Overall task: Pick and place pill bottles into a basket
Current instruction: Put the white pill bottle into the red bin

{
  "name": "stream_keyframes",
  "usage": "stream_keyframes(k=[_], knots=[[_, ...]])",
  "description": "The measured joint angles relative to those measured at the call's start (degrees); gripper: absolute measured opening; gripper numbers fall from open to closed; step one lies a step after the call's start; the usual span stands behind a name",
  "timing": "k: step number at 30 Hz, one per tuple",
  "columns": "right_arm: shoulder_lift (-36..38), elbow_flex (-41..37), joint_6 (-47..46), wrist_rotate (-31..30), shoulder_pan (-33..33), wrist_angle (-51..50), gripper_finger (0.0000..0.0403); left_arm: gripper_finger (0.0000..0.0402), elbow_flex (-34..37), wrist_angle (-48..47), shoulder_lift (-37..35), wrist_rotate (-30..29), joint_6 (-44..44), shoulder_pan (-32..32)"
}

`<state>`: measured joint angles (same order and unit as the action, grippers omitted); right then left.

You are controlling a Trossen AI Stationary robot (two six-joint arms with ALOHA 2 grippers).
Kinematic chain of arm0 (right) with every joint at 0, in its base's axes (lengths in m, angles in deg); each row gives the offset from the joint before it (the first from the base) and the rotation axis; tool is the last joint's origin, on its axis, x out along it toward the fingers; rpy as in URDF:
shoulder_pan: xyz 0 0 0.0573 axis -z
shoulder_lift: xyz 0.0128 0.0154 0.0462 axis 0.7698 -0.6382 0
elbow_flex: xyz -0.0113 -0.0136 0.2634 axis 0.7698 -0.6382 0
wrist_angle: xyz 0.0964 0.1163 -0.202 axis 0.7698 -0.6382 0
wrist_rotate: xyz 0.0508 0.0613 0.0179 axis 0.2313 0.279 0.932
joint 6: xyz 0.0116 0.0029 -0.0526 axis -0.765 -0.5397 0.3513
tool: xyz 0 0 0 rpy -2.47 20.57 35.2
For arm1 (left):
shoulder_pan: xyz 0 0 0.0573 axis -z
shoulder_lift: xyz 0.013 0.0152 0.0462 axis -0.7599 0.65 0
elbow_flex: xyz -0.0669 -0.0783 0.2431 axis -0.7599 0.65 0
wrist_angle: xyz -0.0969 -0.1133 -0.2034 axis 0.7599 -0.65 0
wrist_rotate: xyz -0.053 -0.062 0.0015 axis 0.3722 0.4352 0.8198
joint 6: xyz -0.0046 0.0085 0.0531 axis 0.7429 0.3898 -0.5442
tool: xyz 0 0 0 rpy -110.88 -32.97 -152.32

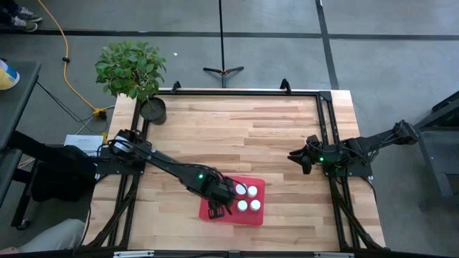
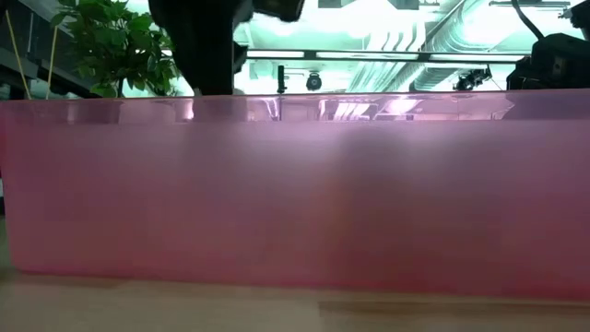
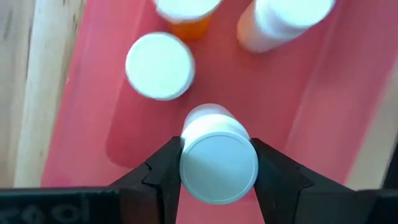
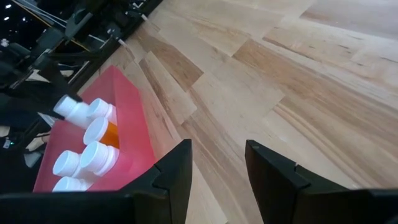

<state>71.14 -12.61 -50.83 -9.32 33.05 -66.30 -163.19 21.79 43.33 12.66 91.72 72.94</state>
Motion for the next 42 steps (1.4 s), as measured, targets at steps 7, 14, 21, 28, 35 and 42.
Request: stream_keyframes(k=[7,14,21,28,35,42], knots=[[-0.04,0.0,-0.05,0.42,0.0,0.09,0.014,0.0193,-4.33,-1.12,3.05,2.66,-2.05,-1.16],[-0.1,0.0,0.22,0.42,0.0,-0.07,0.014,0.0193,-7.76,-1.08,6.73,4.3,-2.11,-0.96],[-0.1,0.0,0.23,0.51,-0.01,-0.11,0.014,0.0193,-7.82,0.02,8.06,3.75,-1.73,-0.98],[-0.1,0.0,0.26,1.02,0.01,-0.15,0.014,0.0193,-7.82,0.92,8.06,2.68,-1.45,-0.98],[-0.1,0.0,0.26,1.47,0.0,-0.15,0.014,0.0193,-7.82,2.88,8.61,2.81,-0.99,-0.98],[-0.1,0.0,0.28,2.13,-0.01,-0.2,0.014,0.0193,-8.01,3.61,10.33,3.17,-1.06,-0.98]])
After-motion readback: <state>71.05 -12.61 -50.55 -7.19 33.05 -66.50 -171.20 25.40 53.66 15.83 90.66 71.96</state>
